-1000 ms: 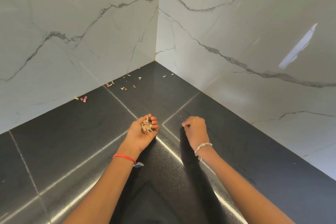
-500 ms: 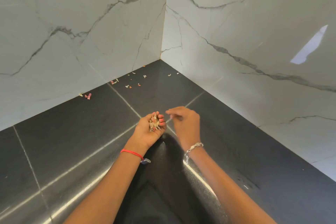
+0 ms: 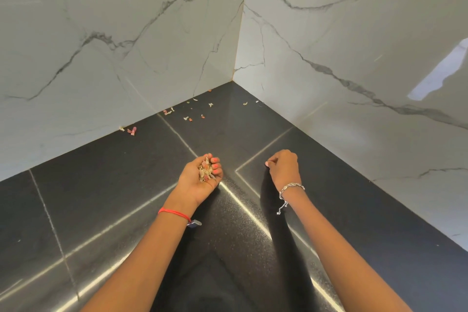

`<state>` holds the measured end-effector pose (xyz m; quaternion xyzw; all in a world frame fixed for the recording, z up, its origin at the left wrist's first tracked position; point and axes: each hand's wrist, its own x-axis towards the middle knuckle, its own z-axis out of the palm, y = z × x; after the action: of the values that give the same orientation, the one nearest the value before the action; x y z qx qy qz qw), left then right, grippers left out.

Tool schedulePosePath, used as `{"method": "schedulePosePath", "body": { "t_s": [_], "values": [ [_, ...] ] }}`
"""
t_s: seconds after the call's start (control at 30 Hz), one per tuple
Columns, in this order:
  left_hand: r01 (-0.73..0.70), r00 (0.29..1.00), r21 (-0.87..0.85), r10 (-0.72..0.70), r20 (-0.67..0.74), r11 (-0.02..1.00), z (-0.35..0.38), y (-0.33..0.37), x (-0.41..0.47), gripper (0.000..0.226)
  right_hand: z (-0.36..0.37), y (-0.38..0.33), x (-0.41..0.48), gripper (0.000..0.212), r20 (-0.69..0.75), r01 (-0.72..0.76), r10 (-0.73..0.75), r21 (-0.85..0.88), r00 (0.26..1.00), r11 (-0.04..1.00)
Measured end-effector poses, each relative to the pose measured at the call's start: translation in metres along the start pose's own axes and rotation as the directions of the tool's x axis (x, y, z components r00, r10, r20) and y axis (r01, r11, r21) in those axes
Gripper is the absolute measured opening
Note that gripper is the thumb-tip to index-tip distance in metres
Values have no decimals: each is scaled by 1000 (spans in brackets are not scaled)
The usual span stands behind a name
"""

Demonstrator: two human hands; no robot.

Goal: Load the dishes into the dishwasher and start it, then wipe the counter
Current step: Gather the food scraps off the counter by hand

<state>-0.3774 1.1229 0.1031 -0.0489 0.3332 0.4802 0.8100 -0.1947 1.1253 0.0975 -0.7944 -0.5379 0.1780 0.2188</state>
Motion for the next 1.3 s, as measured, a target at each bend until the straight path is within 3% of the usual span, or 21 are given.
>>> {"method": "schedulePosePath", "body": {
  "t_s": [0.07, 0.17, 0.27, 0.3, 0.37, 0.43, 0.47, 0.53, 0.63, 0.73, 0.8, 0.87, 0.93, 1.03, 1.17, 1.3],
  "values": [
    [-5, 1000, -6, 5, -5, 1000, -2, 3, 0, 32, 4, -6, -4, 16, 27, 30, -26, -185, 999, 982],
    [-5, 1000, -25, 6, 6, 1000, -6, 9, 0, 31, 11, -18, -12, 26, 91, 117, -84, -470, 992, 875],
    [-25, 1000, -26, 25, 4, 999, -11, 18, 1, 31, 12, -35, -12, 18, 212, 193, -86, -561, 973, 805],
    [-31, 1000, -27, 31, 6, 999, -14, 22, 1, 31, 11, -41, -8, 13, 252, 183, -70, -463, 965, 867],
    [-36, 999, -28, 36, 9, 999, -16, 27, 2, 30, 7, -54, -4, 24, 358, 17, 3, -54, 934, 998],
    [-45, 999, -22, 45, 3, 999, -16, 29, 5, 31, 4, -72, -7, 28, 473, -134, -58, 362, 879, 922],
    [-54, 999, -10, 54, -3, 999, -14, 29, 7, 32, 4, -80, -9, 28, 488, -133, -138, 481, 862, 867],
    [-71, 997, 19, 71, -4, 997, -10, 28, 12, 33, 6, -99, -16, 22, 449, -45, -261, 564, 854, 824],
    [-80, 997, 60, 79, 17, 995, -3, 28, 22, 30, 16, -113, -16, 3, 325, 140, -325, 481, 888, 865],
    [-48, 998, 32, 47, 40, 998, 3, 36, 33, 31, 21, -110, 3, 8, 340, 83, -316, 554, 886, 829],
    [-40, 998, 12, 40, 48, 999, 5, 47, 42, 31, 25, -104, 30, 14, 248, 55, -265, 625, 932, 779],
    [-47, 997, 3, 47, 55, 999, 5, 61, 51, 31, 30, -92, 69, 18, 43, 154, -198, 475, 979, 866],
    [-65, 996, 9, 65, 58, 998, 4, 74, 60, 30, 34, -78, 110, 28, -36, 221, -219, 245, 975, 944],
    [-91, 994, 34, 89, 68, 995, 3, 91, 69, 31, 38, -58, 159, 49, 55, 239, -241, 42, 969, 970],
    [-134, 988, 20, 132, 82, 991, -1, 109, 74, 32, 52, -43, 184, 56, 156, 318, -296, -143, 943, 937],
    [-138, 987, 10, 137, 87, 990, -6, 112, 73, 29, 64, -45, 179, 61, 116, 308, -289, -205, 950, 929]
  ]
}}
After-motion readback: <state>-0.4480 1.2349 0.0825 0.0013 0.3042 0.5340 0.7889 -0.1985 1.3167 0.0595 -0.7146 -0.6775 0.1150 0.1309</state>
